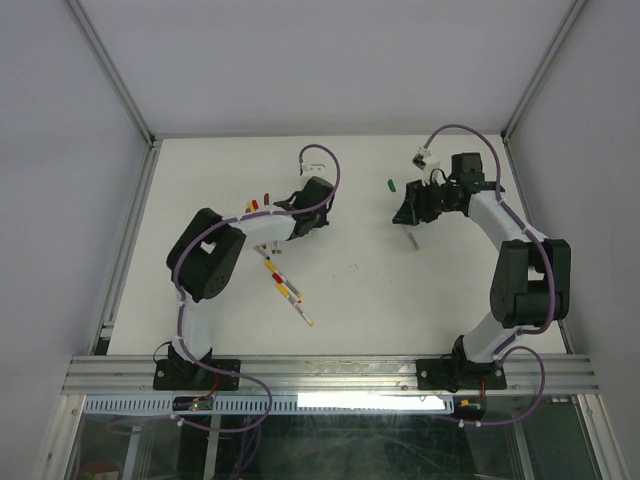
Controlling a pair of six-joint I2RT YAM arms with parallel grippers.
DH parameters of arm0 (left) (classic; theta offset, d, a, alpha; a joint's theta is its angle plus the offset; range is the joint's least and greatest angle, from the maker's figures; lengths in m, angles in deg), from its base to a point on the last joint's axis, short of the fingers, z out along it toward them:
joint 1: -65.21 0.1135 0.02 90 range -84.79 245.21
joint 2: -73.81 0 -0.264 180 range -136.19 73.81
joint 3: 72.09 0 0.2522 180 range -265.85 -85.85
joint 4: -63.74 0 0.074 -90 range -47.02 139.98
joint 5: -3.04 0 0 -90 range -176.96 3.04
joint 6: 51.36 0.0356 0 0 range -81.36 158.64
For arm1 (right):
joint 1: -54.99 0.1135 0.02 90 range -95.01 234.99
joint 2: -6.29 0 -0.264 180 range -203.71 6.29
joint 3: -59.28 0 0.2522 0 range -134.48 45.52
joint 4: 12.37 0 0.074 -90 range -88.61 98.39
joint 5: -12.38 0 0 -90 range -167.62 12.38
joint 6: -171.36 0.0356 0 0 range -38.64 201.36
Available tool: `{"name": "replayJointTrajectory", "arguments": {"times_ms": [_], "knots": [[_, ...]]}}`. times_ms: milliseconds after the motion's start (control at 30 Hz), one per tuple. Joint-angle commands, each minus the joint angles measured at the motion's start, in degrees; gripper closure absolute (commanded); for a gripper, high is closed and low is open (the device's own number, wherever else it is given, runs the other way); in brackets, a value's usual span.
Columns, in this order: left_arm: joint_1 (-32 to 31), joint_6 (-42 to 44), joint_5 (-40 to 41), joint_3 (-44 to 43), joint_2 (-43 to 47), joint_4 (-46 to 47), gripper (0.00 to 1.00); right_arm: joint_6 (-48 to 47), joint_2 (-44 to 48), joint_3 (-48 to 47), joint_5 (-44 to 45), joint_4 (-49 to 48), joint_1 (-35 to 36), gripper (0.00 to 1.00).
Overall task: Open the pen caps
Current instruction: Pick up the pen from the center of the board.
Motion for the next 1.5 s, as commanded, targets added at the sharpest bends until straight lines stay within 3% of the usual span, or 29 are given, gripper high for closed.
{"name": "replayJointTrajectory", "arguments": {"times_ms": [0,200,367,467,800,1133,1467], "knots": [[-0.55,-1.15,-5.96,8.56,12.44,12.45,0.98,3.92,5.93,0.99,-8.17,-4.25,0.13,0.48],[-0.58,-5.02,-11.84,21.45,19.47,24.73,0.99,12.99,9.8,6.49,-14.12,-13.85,0.59,0.48],[-0.53,-10.39,-16.18,31.79,23.16,37.34,1.0,28.43,10.17,18.67,-20.26,-36.07,3.54,0.46],[-0.56,-13.97,-17.9,36.47,23.81,44.16,1.0,35.43,6.95,24.11,-19.67,-49.37,7.27,0.44],[-1.28,-26.03,-20.18,43.3,18.27,61.17,1.0,42.43,-6.04,23.95,-11.38,-56.78,15.55,0.42],[-4.43,-33.54,-14.71,43.98,13.05,67.98,1.0,50.8,-10.38,24.41,-13.68,-64.16,16.65,0.45],[-6.39,-35.8,-11.84,44.01,10.93,71.38,1.0,51.94,-13.0,22.13,-14.83,-60.13,18.6,0.53]]}}
